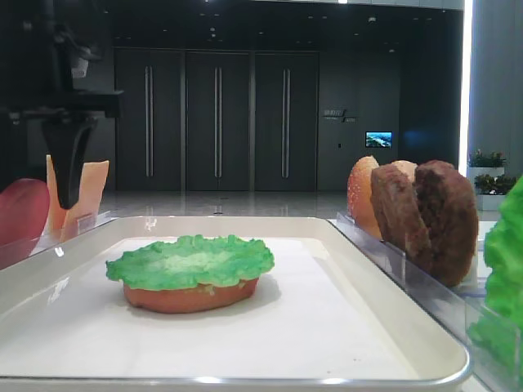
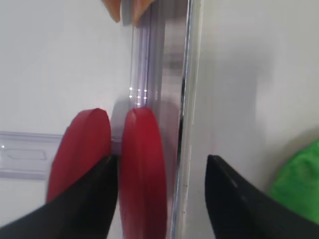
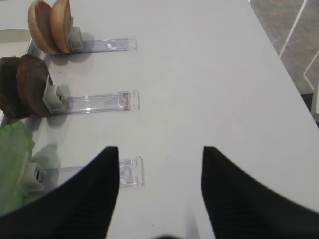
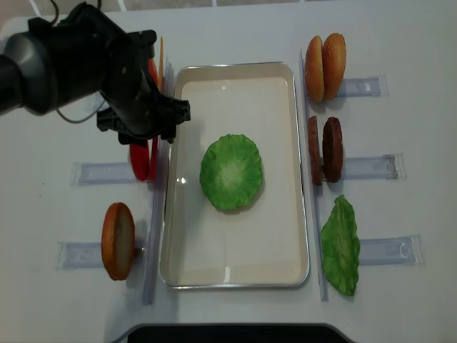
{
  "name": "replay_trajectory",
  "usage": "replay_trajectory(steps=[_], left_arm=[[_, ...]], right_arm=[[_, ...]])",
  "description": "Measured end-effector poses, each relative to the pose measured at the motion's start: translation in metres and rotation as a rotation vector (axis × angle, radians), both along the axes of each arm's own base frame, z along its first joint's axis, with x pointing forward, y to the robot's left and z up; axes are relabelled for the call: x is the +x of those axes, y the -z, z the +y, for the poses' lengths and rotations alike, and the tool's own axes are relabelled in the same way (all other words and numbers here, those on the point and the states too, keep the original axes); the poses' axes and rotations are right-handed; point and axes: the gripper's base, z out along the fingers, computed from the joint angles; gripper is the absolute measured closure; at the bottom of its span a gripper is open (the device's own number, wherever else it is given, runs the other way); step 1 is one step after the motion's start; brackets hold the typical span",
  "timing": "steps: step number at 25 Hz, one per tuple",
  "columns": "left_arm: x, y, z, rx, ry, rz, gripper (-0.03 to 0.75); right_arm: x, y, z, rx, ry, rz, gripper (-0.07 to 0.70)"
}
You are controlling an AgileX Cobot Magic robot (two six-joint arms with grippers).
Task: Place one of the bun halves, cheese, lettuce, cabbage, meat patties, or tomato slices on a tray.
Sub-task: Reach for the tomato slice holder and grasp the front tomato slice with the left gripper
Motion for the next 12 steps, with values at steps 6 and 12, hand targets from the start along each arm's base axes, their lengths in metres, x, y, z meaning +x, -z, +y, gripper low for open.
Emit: replay_trajectory(steps=[6,12], left_arm=[[0.004,0.019,0.000,0.048,0.013,0.047,0.541],[0.004,-0.002,0.001,0.041,0.015,0.015,0.664]], right_arm=[[0.000,0.000,0.000,0.000,0.000,0.000,0.272],[0.000,0.000,0.000,0.000,0.000,0.000,0.272]])
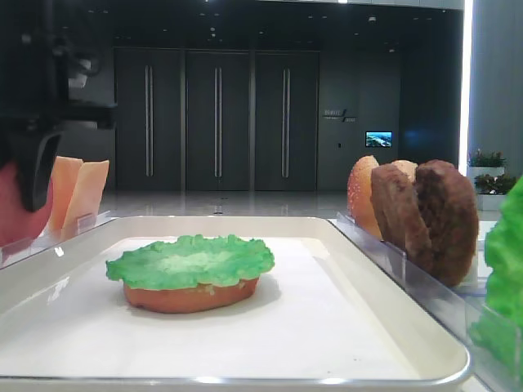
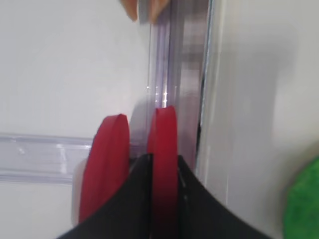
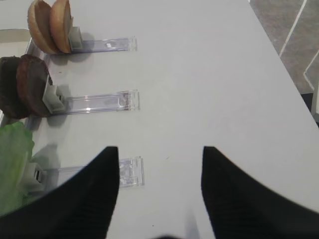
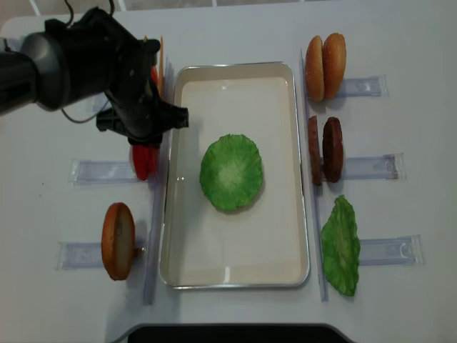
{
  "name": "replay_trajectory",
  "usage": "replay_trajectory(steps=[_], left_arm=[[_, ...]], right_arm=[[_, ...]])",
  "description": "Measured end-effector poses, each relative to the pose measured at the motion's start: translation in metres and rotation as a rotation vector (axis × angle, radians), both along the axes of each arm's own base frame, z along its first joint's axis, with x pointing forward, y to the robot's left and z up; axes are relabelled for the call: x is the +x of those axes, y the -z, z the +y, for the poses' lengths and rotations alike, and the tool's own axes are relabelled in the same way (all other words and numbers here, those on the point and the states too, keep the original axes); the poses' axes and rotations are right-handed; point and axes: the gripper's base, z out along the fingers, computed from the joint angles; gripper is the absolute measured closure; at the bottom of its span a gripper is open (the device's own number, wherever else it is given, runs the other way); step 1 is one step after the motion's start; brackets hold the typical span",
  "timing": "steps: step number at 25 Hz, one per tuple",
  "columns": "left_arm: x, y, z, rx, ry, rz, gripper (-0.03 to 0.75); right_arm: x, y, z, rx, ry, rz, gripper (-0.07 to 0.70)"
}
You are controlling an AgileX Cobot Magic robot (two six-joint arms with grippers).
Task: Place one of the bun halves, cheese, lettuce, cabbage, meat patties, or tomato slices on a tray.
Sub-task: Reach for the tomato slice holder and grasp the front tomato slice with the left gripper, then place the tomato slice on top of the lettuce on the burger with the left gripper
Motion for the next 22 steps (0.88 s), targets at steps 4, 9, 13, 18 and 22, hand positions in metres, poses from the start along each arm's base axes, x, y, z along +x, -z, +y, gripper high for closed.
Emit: replay_trajectory(steps=[4,9,13,18,22], left_arm=[[0.005,-0.043,-0.008,-0.109,-0.005,-0.103,0.664],[0.002,-0.064,-0.010,-0.167,-0.010,-0.122,0.664],[-0.002,-0.057,-0.021,-0.287,0.040,-0.083,0.664],[-0.010,-0.028,-0.053,-0.541,0.126,-0.043,0.664],[-0.012,-0.005,-0.071,-0.652,0.183,-0.006,0.664]], right_arm=[[0.000,0.000,0.000,0.000,0.000,0.000,0.272],[0.000,0.000,0.000,0.000,0.000,0.000,0.272],[0.000,0.000,0.000,0.000,0.000,0.000,0.272],[0.000,0.000,0.000,0.000,0.000,0.000,0.272],[0.000,0.000,0.000,0.000,0.000,0.000,0.272]])
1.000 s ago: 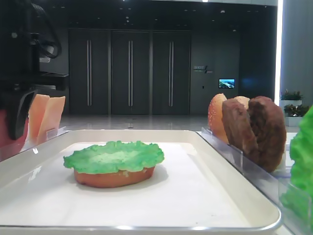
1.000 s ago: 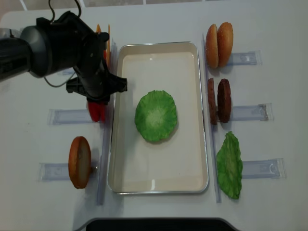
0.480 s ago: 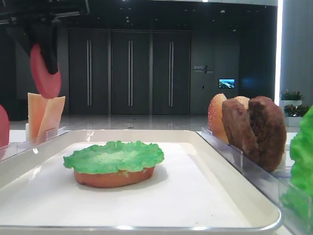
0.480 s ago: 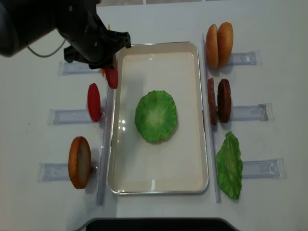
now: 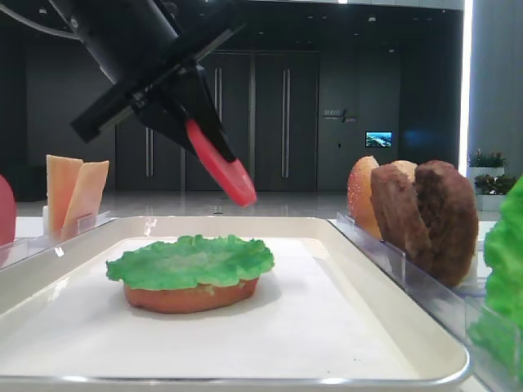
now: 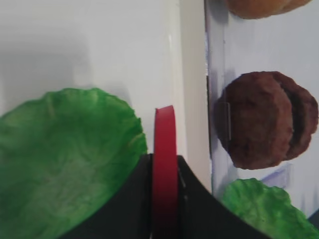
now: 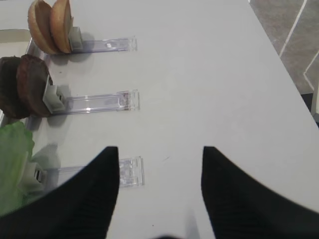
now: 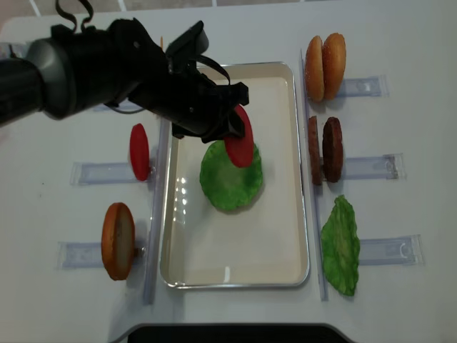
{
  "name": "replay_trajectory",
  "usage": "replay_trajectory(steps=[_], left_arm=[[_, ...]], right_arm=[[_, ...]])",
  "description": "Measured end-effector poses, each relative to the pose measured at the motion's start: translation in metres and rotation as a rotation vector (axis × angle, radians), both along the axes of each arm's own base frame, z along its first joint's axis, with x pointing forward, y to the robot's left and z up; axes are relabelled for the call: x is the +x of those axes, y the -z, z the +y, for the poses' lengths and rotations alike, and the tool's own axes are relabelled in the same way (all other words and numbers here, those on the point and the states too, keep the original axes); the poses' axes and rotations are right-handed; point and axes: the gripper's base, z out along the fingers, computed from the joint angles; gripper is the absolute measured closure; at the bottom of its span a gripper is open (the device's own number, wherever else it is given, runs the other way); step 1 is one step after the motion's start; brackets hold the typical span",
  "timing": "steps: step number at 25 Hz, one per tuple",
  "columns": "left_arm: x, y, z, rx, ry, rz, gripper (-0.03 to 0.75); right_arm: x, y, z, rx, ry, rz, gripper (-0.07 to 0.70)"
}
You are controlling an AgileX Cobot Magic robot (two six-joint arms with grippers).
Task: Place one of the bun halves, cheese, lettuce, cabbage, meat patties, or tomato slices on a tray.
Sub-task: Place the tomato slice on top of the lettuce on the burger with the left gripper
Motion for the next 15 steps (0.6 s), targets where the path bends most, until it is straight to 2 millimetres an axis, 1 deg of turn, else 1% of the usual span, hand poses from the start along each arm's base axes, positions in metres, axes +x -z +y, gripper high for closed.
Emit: replay_trajectory(steps=[2,4,10,15], left_arm=[[0.002,0.009,-0.005,-0.038,0.019,0.001,0.664],[0.005,0.013,-0.007,-0.053,0.024,-0.013,0.664],[0.006,0.028,-0.009,-0.034,0.040,0.013,0.665],[0.002,0.038,-0.007,-0.009,0.069,0.045,0.665]], right_arm=[[0.000,0.000,0.000,0.000,0.000,0.000,0.272],[0.000,0.000,0.000,0.000,0.000,0.000,0.272],[0.000,0.000,0.000,0.000,0.000,0.000,0.272],[0.000,0.000,0.000,0.000,0.000,0.000,0.272]])
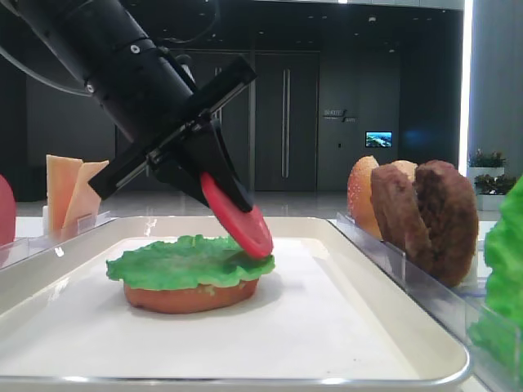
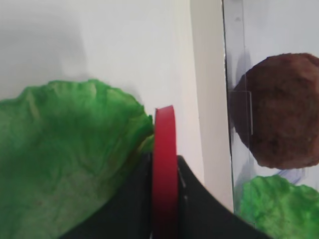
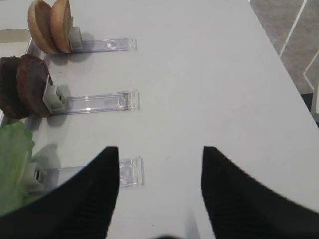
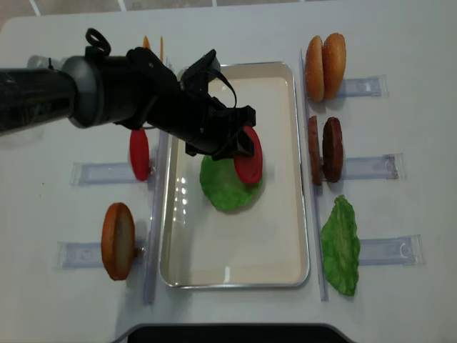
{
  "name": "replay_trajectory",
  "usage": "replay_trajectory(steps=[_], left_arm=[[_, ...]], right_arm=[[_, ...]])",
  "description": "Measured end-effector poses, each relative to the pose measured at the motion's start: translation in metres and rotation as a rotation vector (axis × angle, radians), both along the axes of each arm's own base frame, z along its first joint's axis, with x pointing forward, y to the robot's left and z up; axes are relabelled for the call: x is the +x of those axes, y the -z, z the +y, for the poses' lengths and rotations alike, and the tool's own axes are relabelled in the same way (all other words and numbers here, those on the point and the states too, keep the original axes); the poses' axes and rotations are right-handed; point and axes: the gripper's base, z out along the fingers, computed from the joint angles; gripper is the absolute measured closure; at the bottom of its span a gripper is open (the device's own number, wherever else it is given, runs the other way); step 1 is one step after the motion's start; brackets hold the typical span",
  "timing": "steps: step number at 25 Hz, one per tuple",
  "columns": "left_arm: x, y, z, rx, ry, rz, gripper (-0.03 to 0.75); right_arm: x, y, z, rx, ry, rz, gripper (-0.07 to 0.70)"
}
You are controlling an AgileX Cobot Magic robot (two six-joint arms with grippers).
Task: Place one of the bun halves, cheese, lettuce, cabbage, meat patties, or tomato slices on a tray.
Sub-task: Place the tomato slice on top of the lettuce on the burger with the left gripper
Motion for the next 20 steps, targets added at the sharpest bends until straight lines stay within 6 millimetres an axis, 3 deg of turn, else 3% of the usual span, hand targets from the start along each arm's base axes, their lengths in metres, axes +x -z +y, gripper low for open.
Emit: replay_trajectory(steps=[20], left_arm=[[-0.0035,0.0023,0.0013,0.033,0.062,0.002,0.665]], right_arm=[[0.0000,0.0000,0.0000,0.000,0.000,0.000,0.272]])
